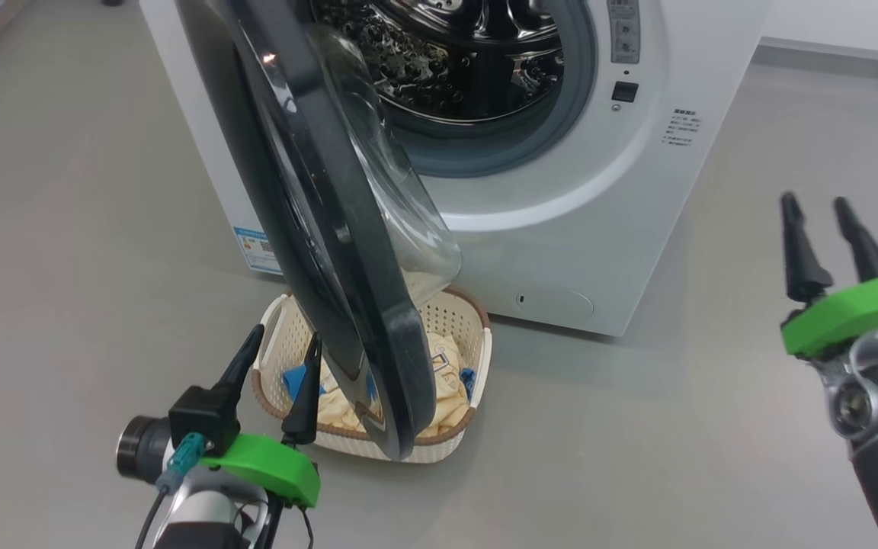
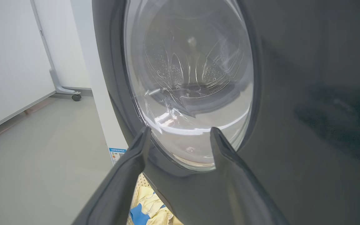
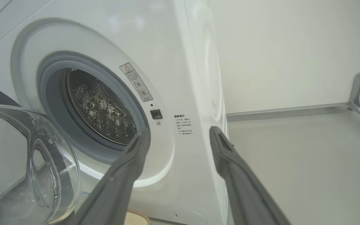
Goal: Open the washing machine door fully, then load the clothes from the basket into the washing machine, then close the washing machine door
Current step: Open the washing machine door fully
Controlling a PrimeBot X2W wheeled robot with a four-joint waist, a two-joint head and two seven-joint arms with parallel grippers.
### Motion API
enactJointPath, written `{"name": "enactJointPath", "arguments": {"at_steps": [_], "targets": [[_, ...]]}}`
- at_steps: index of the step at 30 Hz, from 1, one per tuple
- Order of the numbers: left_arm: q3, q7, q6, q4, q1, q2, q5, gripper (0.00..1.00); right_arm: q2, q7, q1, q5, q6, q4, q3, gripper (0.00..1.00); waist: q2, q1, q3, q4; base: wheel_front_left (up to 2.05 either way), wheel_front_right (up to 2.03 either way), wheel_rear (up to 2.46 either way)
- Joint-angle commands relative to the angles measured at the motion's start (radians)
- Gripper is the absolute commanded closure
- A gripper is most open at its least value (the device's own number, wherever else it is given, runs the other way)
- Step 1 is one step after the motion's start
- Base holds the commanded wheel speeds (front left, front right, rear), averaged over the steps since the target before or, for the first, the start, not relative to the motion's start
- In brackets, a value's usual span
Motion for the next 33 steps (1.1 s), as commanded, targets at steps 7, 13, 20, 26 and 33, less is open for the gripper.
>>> {"name": "enactJointPath", "arguments": {"at_steps": [7,13,20,26,33], "targets": [[0.036,-0.007,0.003,-0.041,-0.022,0.016,-0.009,0.00,0.090,-0.010,0.187,-0.305,0.010,-0.167,-0.196,0.00,0.0000,0.0000,-0.006,-0.016,0.00,0.00,0.00],[0.036,-0.007,0.004,-0.042,-0.015,0.016,-0.012,0.00,0.154,-0.011,0.300,-0.434,0.010,-0.247,-0.238,0.00,0.0000,0.0000,-0.012,-0.027,0.00,0.00,0.00],[0.029,-0.007,0.002,-0.041,-0.005,0.016,-0.014,0.00,0.208,-0.011,0.423,-0.568,0.010,-0.323,-0.246,0.00,0.0000,0.0000,-0.023,-0.029,0.00,0.00,0.00],[0.031,-0.007,0.000,-0.038,0.000,0.016,-0.011,0.00,0.238,-0.011,0.486,-0.605,0.010,-0.367,-0.273,0.00,0.0000,0.0000,-0.030,-0.034,0.00,0.00,0.00],[0.035,-0.007,-0.004,-0.035,0.003,0.016,-0.005,0.00,0.246,-0.011,0.506,-0.605,0.010,-0.376,-0.286,0.00,0.0000,0.0000,-0.034,-0.042,0.00,0.00,0.00]]}}
